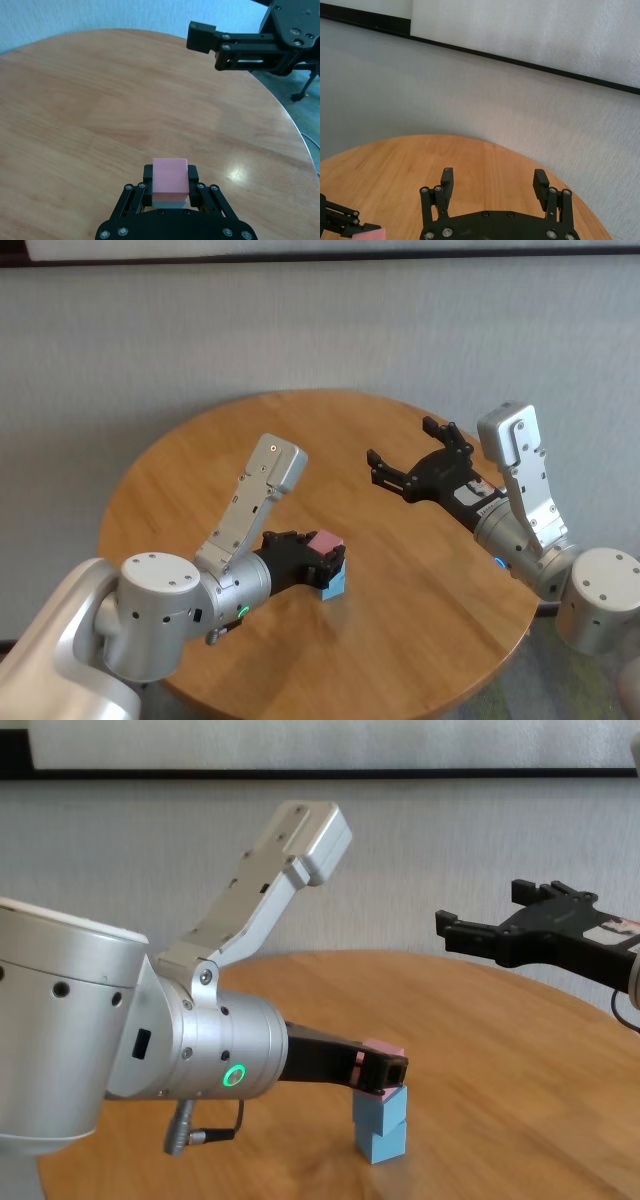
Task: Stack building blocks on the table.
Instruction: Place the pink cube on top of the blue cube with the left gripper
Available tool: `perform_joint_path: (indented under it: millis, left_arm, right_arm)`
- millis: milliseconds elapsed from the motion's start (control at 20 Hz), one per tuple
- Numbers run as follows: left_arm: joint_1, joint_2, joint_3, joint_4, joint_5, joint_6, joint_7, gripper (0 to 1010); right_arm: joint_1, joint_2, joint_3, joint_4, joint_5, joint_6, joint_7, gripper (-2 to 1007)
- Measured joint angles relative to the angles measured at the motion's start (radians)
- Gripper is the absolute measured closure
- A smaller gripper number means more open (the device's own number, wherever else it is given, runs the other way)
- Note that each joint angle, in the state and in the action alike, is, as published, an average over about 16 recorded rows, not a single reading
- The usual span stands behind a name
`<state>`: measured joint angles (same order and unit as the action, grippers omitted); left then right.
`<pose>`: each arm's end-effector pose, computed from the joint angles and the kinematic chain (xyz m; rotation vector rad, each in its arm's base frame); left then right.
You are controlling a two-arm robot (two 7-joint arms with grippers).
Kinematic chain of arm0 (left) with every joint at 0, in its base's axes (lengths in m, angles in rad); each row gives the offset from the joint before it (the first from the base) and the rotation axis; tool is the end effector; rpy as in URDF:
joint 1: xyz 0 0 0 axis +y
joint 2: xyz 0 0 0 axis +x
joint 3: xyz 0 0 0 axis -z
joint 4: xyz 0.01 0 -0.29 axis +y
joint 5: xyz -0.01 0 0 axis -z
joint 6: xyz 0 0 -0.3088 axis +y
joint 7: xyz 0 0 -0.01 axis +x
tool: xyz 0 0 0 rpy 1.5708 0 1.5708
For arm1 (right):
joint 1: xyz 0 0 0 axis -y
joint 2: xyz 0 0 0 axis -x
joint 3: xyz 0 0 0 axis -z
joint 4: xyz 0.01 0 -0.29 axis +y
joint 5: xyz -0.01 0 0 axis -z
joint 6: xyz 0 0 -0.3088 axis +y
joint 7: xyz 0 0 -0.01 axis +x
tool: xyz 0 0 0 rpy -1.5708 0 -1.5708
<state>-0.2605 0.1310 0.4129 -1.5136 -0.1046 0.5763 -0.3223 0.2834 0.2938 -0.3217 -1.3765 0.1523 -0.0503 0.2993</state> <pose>0.3751 -0.0879 -0.2497 0.4164 0.2268 0.8705 0.3972 -0.0074 -0.2747 -0.1240 -0.1845 -1.0185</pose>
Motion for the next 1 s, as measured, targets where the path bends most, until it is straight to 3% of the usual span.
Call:
perform_joint_path:
  millis: [550, 1000]
  left_arm:
    - [-0.006, 0.002, 0.000, 0.003, 0.001, 0.028, 0.013, 610]
    - [-0.007, 0.002, 0.001, 0.002, 0.004, 0.032, 0.014, 600]
  right_arm:
    - [0.000, 0.000, 0.000, 0.000, 0.000, 0.000, 0.000, 0]
    - [0.000, 0.000, 0.000, 0.000, 0.000, 0.000, 0.000, 0]
